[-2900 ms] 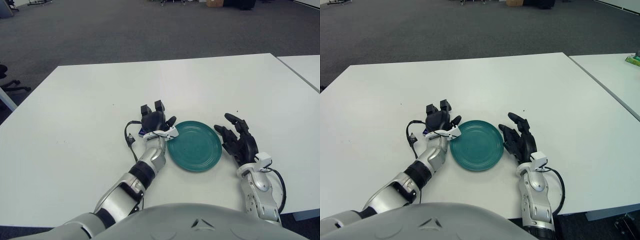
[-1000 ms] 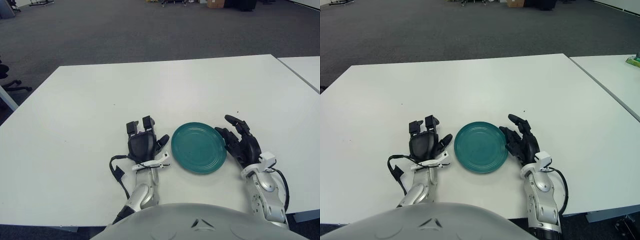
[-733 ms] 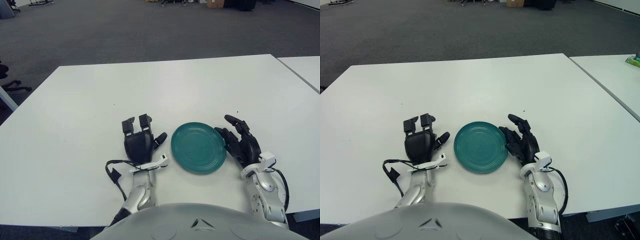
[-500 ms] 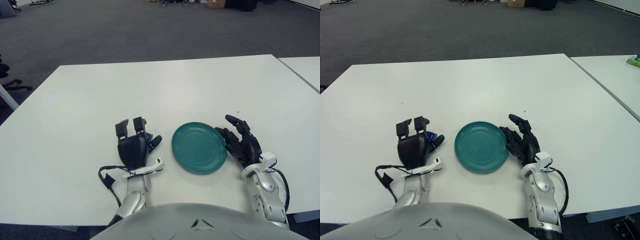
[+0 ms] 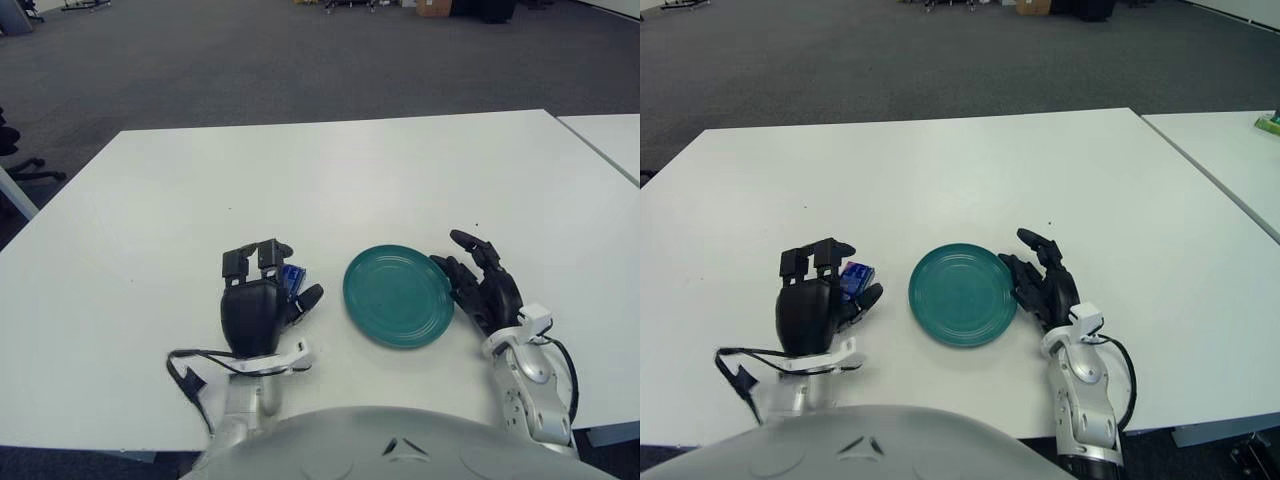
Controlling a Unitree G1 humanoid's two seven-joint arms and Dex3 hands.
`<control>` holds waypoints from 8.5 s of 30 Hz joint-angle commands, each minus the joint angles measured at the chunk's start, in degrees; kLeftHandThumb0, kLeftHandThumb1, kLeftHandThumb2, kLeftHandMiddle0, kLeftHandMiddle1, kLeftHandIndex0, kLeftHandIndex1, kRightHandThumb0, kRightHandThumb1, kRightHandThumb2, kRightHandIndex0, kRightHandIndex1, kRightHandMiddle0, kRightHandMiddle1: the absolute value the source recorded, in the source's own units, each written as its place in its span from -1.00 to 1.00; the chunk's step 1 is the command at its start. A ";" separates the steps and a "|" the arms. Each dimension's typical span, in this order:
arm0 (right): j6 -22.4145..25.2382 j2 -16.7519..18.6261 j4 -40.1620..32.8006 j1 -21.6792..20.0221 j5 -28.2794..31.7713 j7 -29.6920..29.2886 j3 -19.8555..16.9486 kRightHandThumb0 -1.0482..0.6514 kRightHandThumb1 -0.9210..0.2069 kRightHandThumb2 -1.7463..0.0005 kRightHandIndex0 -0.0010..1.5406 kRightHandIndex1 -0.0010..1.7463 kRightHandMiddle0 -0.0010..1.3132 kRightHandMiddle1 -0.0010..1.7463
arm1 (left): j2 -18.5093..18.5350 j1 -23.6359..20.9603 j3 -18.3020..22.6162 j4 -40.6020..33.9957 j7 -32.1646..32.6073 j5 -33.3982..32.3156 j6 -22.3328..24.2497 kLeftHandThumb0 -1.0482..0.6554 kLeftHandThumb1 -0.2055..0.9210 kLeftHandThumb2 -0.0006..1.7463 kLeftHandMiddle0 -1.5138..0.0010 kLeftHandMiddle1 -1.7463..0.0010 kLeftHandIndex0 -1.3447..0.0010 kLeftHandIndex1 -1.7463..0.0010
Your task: Put the gum into the plate.
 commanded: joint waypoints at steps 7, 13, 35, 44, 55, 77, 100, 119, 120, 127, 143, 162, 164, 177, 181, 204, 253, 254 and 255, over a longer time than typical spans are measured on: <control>4.91 0.70 4.33 2.15 -0.37 -1.03 1.25 -0.37 -1.00 0.28 -0.32 -0.36 -0.99 -0.02 | 16.91 -1.06 8.45 -1.57 -16.27 -11.76 -19.03 -1.00 1.00 -0.50 0.81 0.59 1.00 -0.38; 3.95 0.67 5.38 2.03 -0.54 -0.84 1.33 -0.39 -1.00 0.26 -0.32 -0.36 -1.00 -0.02 | 21.71 -4.74 12.04 -0.96 -26.82 -16.79 -23.89 -1.00 1.00 -0.48 0.85 0.89 1.00 0.16; 0.81 1.38 6.81 2.49 -0.82 -0.87 2.37 -0.38 -1.00 0.29 -0.31 -0.32 -0.98 -0.01 | 27.40 -26.40 12.93 17.97 -42.33 -18.32 -38.80 -1.00 1.00 -0.50 1.00 1.00 1.00 1.00; 0.67 1.94 6.66 3.19 -0.91 -1.69 2.78 -0.37 -1.00 0.29 -0.28 -0.29 -0.98 0.00 | 28.21 -32.61 10.77 25.47 -39.73 -12.63 -46.73 -1.00 1.00 -0.59 1.00 1.00 1.00 1.00; 0.28 2.10 6.41 3.80 -1.21 -2.01 3.28 -0.38 -1.00 0.27 -0.34 -0.30 -0.97 0.00 | 29.13 -36.31 9.05 26.94 -44.61 -10.81 -49.37 -1.00 1.00 -0.66 1.00 1.00 1.00 1.00; 0.44 2.39 5.59 4.28 -0.82 -2.94 3.49 -0.34 -1.00 0.25 -0.42 -0.38 -1.00 -0.09 | 30.37 -38.96 8.04 27.30 -57.09 -18.91 -53.67 -1.00 1.00 -0.71 1.00 1.00 1.00 1.00; 0.42 1.75 6.74 2.91 0.25 -1.79 3.06 -0.34 -1.00 0.28 -0.39 -0.41 -1.00 -0.09 | 28.98 -36.57 8.68 21.64 -64.45 -22.69 -45.40 -1.00 1.00 -0.50 1.00 1.00 1.00 1.00; 1.02 1.54 6.95 2.46 0.41 -1.69 2.88 -0.34 -1.00 0.27 -0.39 -0.41 -1.00 -0.09 | 25.75 -34.43 7.70 19.96 -60.98 -16.12 -36.88 -1.00 1.00 -0.44 1.00 1.00 1.00 1.00; 1.08 1.55 6.89 2.46 0.47 -1.70 2.87 -0.34 -1.00 0.27 -0.39 -0.41 -1.00 -0.09 | 25.74 -34.49 7.59 19.86 -61.15 -15.84 -36.58 -1.00 1.00 -0.43 1.00 1.00 1.00 1.00; 1.45 1.77 6.47 2.62 0.51 -2.11 2.85 -0.33 -1.00 0.29 -0.40 -0.41 -1.00 -0.08 | 25.12 -33.92 6.52 17.83 -63.10 -14.36 -34.11 -1.00 1.00 -0.43 1.00 1.00 1.00 1.00; 2.20 2.04 5.78 2.86 0.46 -2.58 3.08 -0.32 -1.00 0.31 -0.40 -0.41 -1.00 -0.09 | 25.78 -32.08 6.28 13.77 -67.07 -15.22 -31.14 -1.00 1.00 -0.44 1.00 1.00 1.00 1.00; 1.72 2.12 6.14 2.74 0.39 -2.54 3.26 -0.34 -1.00 0.30 -0.42 -0.43 -1.00 -0.12 | 27.21 -30.55 7.25 10.65 -70.99 -17.90 -30.50 -1.00 1.00 -0.51 1.00 1.00 1.00 1.00; 1.57 2.17 6.20 2.73 0.37 -2.56 3.27 -0.34 -1.00 0.29 -0.42 -0.43 -1.00 -0.11 | 27.30 -30.55 7.26 10.68 -71.22 -18.22 -30.58 -1.00 1.00 -0.51 1.00 1.00 1.00 1.00; 1.25 2.58 6.30 2.81 0.63 -2.71 3.09 -0.32 -1.00 0.29 -0.38 -0.42 -1.00 -0.10 | 27.97 -30.11 6.73 10.69 -71.40 -17.62 -30.78 -1.00 1.00 -0.53 1.00 1.00 1.00 1.00; 1.14 2.60 6.36 2.86 0.52 -2.78 3.03 -0.31 -1.00 0.30 -0.36 -0.41 -1.00 -0.10 | 27.80 -30.24 6.31 11.71 -70.97 -16.81 -30.81 -1.00 1.00 -0.54 1.00 1.00 1.00 1.00; 1.95 2.24 5.44 3.49 0.89 -2.60 2.99 -0.32 -1.00 0.31 -0.38 -0.39 -1.00 -0.07 | 26.10 -30.93 5.07 15.97 -67.92 -12.03 -30.22 -1.00 1.00 -0.61 1.00 1.00 1.00 1.00; 2.68 1.30 4.73 3.55 1.70 -2.24 2.32 -0.31 -1.00 0.31 -0.38 -0.38 -1.00 -0.03 | 22.22 -28.81 0.75 16.64 -63.72 -7.81 -26.01 -1.00 1.00 -0.52 1.00 1.00 1.00 1.00; 2.80 1.23 4.74 3.48 1.75 -2.20 2.29 -0.31 -1.00 0.31 -0.38 -0.38 -1.00 -0.03 | 22.16 -28.76 0.69 16.10 -64.50 -8.06 -25.67 -1.00 1.00 -0.52 1.00 1.00 1.00 1.00; 2.87 1.17 4.75 3.43 1.72 -2.20 2.30 -0.31 -1.00 0.32 -0.38 -0.38 -1.00 -0.03 | 22.08 -28.70 0.69 15.58 -65.59 -8.61 -25.24 -1.00 1.00 -0.52 1.00 1.00 1.00 1.00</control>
